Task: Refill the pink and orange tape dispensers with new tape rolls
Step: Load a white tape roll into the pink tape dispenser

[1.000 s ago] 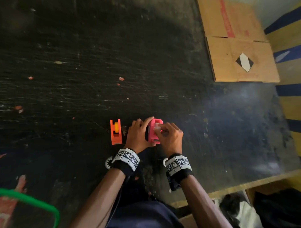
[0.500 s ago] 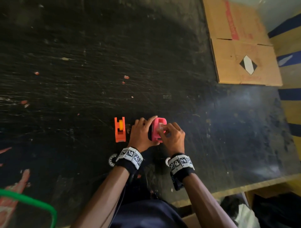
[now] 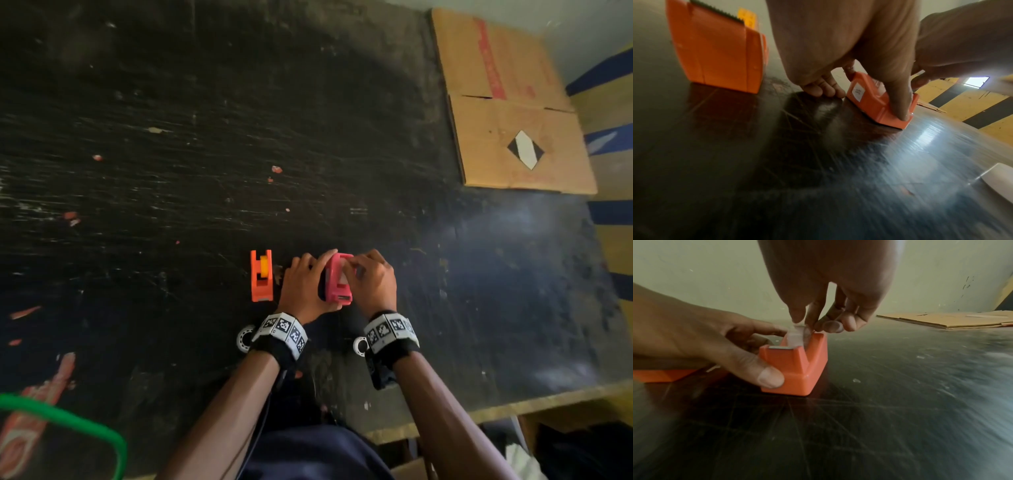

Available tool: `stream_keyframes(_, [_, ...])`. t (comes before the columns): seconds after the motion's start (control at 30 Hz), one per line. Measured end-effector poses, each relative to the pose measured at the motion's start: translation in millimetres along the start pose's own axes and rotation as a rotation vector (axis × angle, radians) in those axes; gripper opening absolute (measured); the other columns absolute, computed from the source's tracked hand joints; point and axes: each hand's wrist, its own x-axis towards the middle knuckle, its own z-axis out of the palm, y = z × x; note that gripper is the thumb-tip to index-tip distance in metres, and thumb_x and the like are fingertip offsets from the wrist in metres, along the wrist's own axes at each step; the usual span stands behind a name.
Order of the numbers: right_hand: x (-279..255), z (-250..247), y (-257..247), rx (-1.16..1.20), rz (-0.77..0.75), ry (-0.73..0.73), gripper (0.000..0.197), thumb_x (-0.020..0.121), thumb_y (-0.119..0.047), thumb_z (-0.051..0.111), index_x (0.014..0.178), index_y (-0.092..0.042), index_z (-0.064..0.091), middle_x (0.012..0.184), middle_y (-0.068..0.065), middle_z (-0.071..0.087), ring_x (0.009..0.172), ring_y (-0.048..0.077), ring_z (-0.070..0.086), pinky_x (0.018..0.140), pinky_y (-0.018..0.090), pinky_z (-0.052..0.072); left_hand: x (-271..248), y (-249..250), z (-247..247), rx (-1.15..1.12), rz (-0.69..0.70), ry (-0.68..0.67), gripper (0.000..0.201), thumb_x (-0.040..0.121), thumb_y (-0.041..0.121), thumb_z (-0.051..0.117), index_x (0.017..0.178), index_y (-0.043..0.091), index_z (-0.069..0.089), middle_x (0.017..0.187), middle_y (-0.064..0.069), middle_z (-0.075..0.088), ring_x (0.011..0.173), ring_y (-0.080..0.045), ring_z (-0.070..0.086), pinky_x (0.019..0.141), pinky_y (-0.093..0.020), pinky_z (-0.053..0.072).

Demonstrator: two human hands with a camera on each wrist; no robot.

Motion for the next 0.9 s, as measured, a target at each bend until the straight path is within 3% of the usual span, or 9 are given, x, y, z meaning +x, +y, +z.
stream_keyframes(0.1, [-17.0,-2.6,4.4,-0.01,-0.026,-0.008,0.018,0.085,-0.03,0.072,0.1,-0.021,0.077,0.083,-0.005,0.059,0.062,0.014,0.056,0.056,0.032,0.052,-1.3,0.4,0.5,0.01,0.016,0.024,0.112,0.054,0.053,0.085,0.15,0.035,0.031,0.123,-0.003,0.053,0.11,-0.024,0.048,0.092,-0.037,0.041])
stream_keyframes(0.23, [-29.1,-8.1,8.5,-0.022,-0.05,-0.052,0.031,0.08,-0.03,0.076,0.111,-0.027,0.072,0.09,-0.009,0.055,0.067,0.014,0.058,0.056,0.03,0.052,-3.0,1.0,0.6,0.009,0.02,0.042,0.113,0.054,0.05,0.087,0.152,0.034,0.032,0.124,-0.004,0.053,0.111,-0.025,0.048,0.092,-0.037,0.04])
stream_keyframes(0.43, [-21.2,-14.5,6.4,-0.063,-0.117,-0.065,0.027,0.074,-0.021,0.084,0.1,-0.019,0.074,0.107,-0.003,0.066,0.09,0.016,0.065,0.065,0.031,0.055,-1.6,-0.2,3.3,0.012,-0.004,0.01,0.115,0.056,0.055,0.086,0.152,0.038,0.026,0.128,-0.003,0.05,0.115,-0.024,0.046,0.096,-0.039,0.041])
stream_keyframes(0.57, [-16.5,-20.2,3.5,-0.083,-0.155,-0.081,0.013,0.077,-0.021,0.08,0.089,-0.021,0.075,0.099,-0.006,0.073,0.071,0.014,0.067,0.061,0.033,0.058,-1.3,0.9,3.1,0.025,-0.01,0.003,0.115,0.057,0.054,0.085,0.152,0.038,0.024,0.131,-0.004,0.048,0.118,-0.024,0.045,0.098,-0.039,0.039])
stream_keyframes(0.63, [-16.8,-21.4,2.1,-0.08,-0.173,-0.07,0.006,0.08,-0.02,0.077,0.085,-0.022,0.074,0.097,-0.007,0.073,0.062,0.009,0.061,0.057,0.031,0.057,-0.8,0.8,3.1,0.027,-0.01,0.0,0.115,0.057,0.053,0.085,0.152,0.038,0.023,0.132,-0.004,0.048,0.118,-0.024,0.045,0.099,-0.039,0.039])
stream_keyframes(0.7, [-16.7,-21.1,1.9,-0.091,-0.186,-0.074,0.003,0.083,-0.02,0.075,0.085,-0.021,0.073,0.098,-0.007,0.071,0.062,0.005,0.056,0.056,0.027,0.054,-1.2,1.2,2.3,0.024,-0.01,-0.001,0.115,0.057,0.053,0.086,0.152,0.038,0.024,0.131,-0.004,0.048,0.118,-0.024,0.045,0.099,-0.038,0.039])
stream_keyframes(0.9, [-23.3,-25.3,0.4,-0.107,-0.174,-0.133,0.005,0.084,-0.018,0.074,0.086,-0.018,0.069,0.107,-0.006,0.06,0.087,0.004,0.053,0.059,0.011,0.035,-3.3,0.0,3.3,0.022,0.004,0.01,0.115,0.059,0.056,0.083,0.154,0.038,0.021,0.129,-0.003,0.048,0.115,-0.022,0.044,0.097,-0.037,0.039])
